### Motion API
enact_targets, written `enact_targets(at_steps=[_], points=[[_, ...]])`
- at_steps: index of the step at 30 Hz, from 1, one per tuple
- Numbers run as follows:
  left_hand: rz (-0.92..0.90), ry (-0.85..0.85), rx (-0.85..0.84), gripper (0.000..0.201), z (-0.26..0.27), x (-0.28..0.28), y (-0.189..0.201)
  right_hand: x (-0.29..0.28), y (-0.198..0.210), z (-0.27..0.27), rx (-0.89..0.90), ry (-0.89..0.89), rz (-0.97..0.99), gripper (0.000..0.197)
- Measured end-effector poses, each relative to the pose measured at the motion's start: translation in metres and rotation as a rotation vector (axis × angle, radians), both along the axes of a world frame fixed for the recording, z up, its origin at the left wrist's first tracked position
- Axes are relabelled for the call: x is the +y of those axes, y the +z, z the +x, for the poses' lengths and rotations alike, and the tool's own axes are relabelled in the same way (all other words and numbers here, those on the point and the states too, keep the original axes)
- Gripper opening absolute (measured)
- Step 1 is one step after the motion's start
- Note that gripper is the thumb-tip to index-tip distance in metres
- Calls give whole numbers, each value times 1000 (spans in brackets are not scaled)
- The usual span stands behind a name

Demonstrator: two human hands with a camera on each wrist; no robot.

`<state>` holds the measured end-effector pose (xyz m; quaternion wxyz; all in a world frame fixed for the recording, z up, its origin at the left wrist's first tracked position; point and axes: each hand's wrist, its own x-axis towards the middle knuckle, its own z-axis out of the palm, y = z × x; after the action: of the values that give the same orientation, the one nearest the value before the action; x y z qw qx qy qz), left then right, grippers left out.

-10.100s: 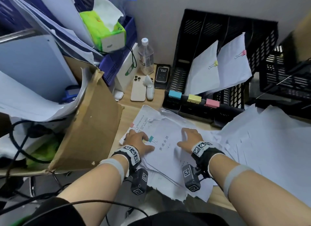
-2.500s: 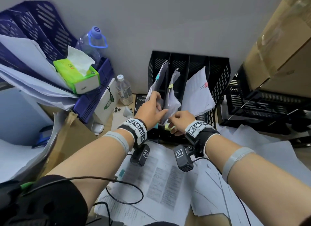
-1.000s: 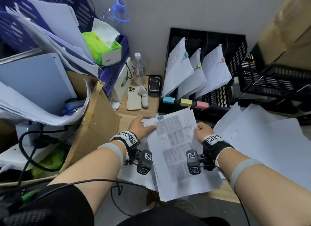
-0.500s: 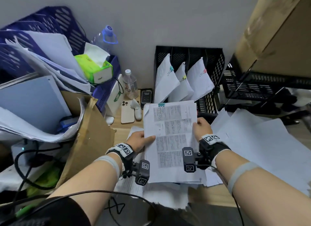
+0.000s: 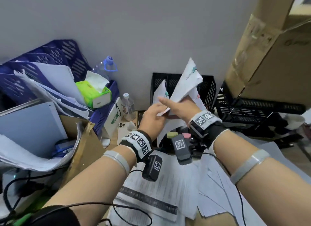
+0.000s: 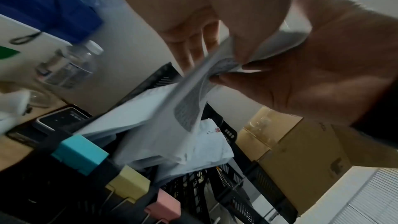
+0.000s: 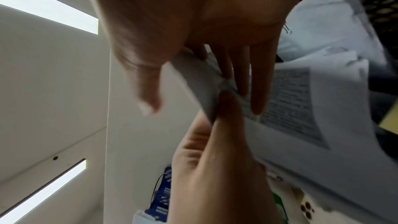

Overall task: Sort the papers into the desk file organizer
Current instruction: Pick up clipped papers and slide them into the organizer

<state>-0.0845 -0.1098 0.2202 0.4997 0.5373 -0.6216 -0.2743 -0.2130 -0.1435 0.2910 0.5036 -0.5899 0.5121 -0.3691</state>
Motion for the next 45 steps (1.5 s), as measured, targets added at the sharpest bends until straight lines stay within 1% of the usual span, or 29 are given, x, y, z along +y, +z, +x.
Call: enact_targets(at_steps=[1, 2, 3, 4, 5, 6, 7, 8, 10, 11, 13, 14, 15, 17, 18, 20, 22, 25, 27, 29, 31, 33, 35, 37, 38, 39, 42, 43, 45], points=[[31, -68, 27, 26, -5, -2, 2, -4, 6, -3, 65, -74, -20, 41], [78, -127, 59, 35, -9, -4, 5, -9, 11, -10, 134, -145, -39, 30], [131, -158, 77, 39, -10, -8, 5, -16, 12, -18, 179, -190, -58, 32], [169, -162, 76, 39, -10, -13, 4, -22, 13, -27, 200, -199, -64, 36], [195, -138, 58, 38, -9, -20, 2, -26, 15, -35, 217, -186, -62, 39], [215, -95, -2, 39, -7, -28, -1, -27, 18, -41, 235, -170, -63, 39], [244, -55, -116, 43, -6, -38, -4, -30, 19, -46, 246, -158, -63, 38], [288, -38, -263, 51, -7, -48, -6, -31, 21, -50, 245, -141, -69, 36], [393, -73, -553, 67, -11, -65, -8, -32, 27, -57, 216, -110, -86, 28], [436, -91, -677, 71, -12, -72, -9, -33, 29, -60, 197, -97, -89, 25], [500, -87, -876, 71, -16, -81, -10, -35, 34, -64, 158, -66, -86, 23], [522, -56, -935, 66, -17, -84, -12, -34, 37, -65, 138, -48, -83, 22], [538, -3, -956, 61, -17, -85, -13, -36, 38, -67, 124, -33, -80, 21], [567, 135, -919, 50, -12, -86, -14, -40, 40, -69, 75, -23, -78, 22], [568, 197, -891, 45, -8, -86, -15, -40, 42, -68, 47, -24, -81, 27], [540, 271, -849, 41, 6, -88, -18, -43, 41, -64, 18, -14, -105, 31], [504, 266, -842, 46, 19, -88, -18, -47, 39, -56, 41, -2, -97, 29], [463, 245, -821, 39, 32, -85, -14, -54, 30, -40, 68, 20, -67, 28], [428, 256, -828, 39, 37, -85, -13, -57, 25, -27, 108, 54, -64, 18], [402, 268, -833, 37, 40, -85, -14, -60, 24, -13, 144, 98, -59, 20], [403, 276, -813, 35, 42, -84, -14, -66, 21, -1, 159, 103, -56, 22], [409, 289, -792, 36, 45, -82, -13, -72, 18, 11, 127, 67, -55, 26], [413, 294, -774, 36, 47, -81, -13, -77, 14, 18, 46, -10, -27, 31], [427, 303, -744, 34, 49, -78, -15, -84, 10, 20, -18, -64, 13, 31], [434, 308, -726, 31, 50, -77, -16, -86, 7, 20, -23, -64, 31, 31], [439, 312, -711, 28, 51, -76, -18, -91, 0, 21, 10, -48, 34, 34], [465, 322, -715, 31, 52, -74, -22, -96, -23, 21, 256, 33, 8, 50], [467, 324, -723, 32, 52, -74, -23, -97, -29, 21, 293, 32, 3, 56], [465, 324, -720, 33, 52, -76, -23, -97, -39, 23, 275, -10, -26, 60]])
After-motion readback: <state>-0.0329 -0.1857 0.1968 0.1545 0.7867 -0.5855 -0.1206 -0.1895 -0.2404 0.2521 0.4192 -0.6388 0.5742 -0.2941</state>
